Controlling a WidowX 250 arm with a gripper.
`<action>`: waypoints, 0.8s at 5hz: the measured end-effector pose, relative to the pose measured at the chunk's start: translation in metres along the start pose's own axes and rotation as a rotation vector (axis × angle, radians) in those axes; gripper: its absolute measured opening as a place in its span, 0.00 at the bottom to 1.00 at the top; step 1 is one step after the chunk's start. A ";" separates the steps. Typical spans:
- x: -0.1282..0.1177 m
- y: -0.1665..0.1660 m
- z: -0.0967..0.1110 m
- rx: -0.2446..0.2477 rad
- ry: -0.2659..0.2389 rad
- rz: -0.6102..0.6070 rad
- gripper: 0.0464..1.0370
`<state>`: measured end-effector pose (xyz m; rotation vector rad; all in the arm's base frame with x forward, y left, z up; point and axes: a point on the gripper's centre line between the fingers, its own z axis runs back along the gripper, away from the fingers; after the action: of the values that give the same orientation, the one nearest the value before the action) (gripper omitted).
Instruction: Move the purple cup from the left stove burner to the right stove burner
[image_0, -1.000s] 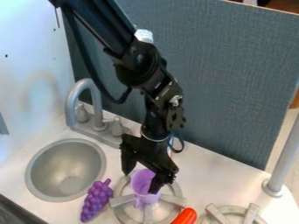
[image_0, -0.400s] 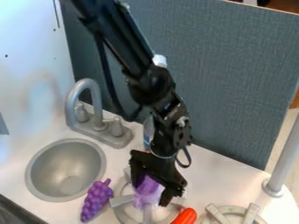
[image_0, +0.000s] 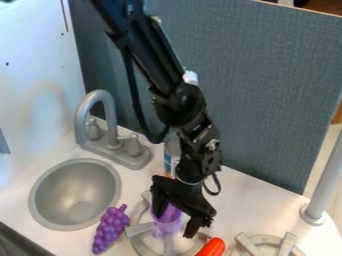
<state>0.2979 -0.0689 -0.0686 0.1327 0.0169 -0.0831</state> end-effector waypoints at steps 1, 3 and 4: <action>0.007 -0.002 -0.008 0.017 0.002 -0.002 0.65; 0.002 0.006 -0.011 0.013 0.028 0.002 0.15; -0.003 0.015 0.013 0.017 -0.017 0.008 0.08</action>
<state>0.2960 -0.0556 -0.0533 0.1493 -0.0014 -0.0761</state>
